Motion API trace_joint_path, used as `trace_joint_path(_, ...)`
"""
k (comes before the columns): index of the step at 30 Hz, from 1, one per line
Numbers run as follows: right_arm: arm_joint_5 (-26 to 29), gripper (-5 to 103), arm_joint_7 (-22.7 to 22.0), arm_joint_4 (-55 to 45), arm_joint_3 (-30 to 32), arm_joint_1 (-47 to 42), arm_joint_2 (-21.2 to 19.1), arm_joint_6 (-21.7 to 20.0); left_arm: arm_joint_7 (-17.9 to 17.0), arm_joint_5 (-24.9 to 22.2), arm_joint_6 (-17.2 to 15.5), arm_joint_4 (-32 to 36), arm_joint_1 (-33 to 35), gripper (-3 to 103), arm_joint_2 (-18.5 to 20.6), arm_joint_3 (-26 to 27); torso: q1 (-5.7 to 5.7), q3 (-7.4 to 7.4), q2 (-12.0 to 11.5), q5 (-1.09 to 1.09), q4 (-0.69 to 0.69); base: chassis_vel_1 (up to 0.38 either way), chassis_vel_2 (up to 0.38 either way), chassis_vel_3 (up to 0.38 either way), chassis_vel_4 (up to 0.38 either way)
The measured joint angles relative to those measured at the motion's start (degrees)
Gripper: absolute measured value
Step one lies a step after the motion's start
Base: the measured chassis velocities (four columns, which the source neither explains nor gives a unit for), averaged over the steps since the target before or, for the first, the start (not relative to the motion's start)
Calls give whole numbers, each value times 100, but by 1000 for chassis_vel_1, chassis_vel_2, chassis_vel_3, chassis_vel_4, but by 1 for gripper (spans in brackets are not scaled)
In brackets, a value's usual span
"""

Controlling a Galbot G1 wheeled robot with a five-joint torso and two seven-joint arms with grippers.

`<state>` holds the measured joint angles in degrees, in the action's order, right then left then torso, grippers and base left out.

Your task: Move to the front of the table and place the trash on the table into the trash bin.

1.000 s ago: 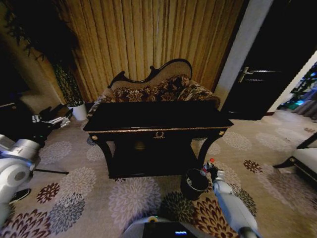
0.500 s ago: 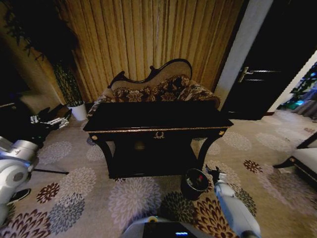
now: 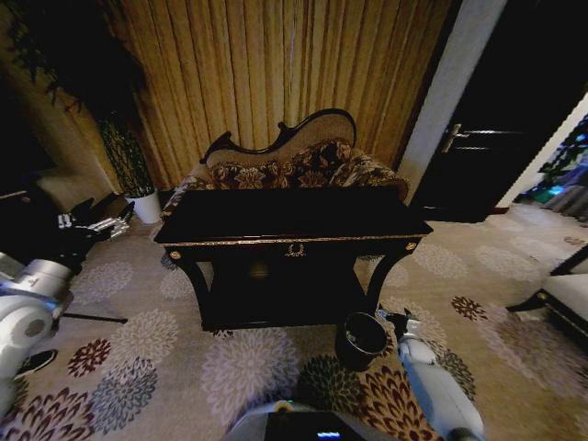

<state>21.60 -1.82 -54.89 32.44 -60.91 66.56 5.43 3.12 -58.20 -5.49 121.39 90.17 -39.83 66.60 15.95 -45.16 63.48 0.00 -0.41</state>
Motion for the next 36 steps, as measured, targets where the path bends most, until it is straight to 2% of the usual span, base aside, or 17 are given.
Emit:
trace_joint_path(12,18,100,0,-283,44,-139,-16,-129,1,-6,6,-50,-12,100,-13,-24,0,0,0,1,0,0,0,0,0)
trace_joint_path(17,194,100,14,-1264,116,-437,-132,-417,-1,-7,9,-44,-36,100,-49,-43,0,0,0,0,0,0,0,0,0)
trace_joint_path(19,388,100,29,-2007,161,-616,-220,-658,-45,61,-8,-27,-75,100,-94,-70,0,0,0,0,0,0,0,0,0)
trace_joint_path(20,388,100,29,-2007,161,-616,-220,-658,-45,61,-8,-27,-75,100,-94,-70,0,0,0,0,0,0,0,0,0)
trace_joint_path(22,489,100,39,-2879,253,-738,-267,-794,-121,118,-25,15,-83,100,-189,-70,0,0,0,-1,-1,0,0,0,0)
trace_joint_path(26,556,100,38,-3612,331,-803,-331,-923,-216,144,-45,89,-23,100,-314,-22,0,0,0,0,2,0,0,0,0)
trace_joint_path(29,791,100,14,-4564,401,-896,-484,-1249,-404,225,-57,174,34,100,-507,-21,0,0,0,0,0,0,0,0,0)
trace_joint_path(30,791,100,14,-4564,401,-896,-484,-1249,-404,225,-57,174,34,100,-507,-21,0,0,0,0,0,0,0,0,0)
trace_joint_path(36,977,100,-326,-5672,393,-953,-668,-1747,-692,341,-244,295,32,100,-769,-76,0,0,0,0,0,0,0,0,0)
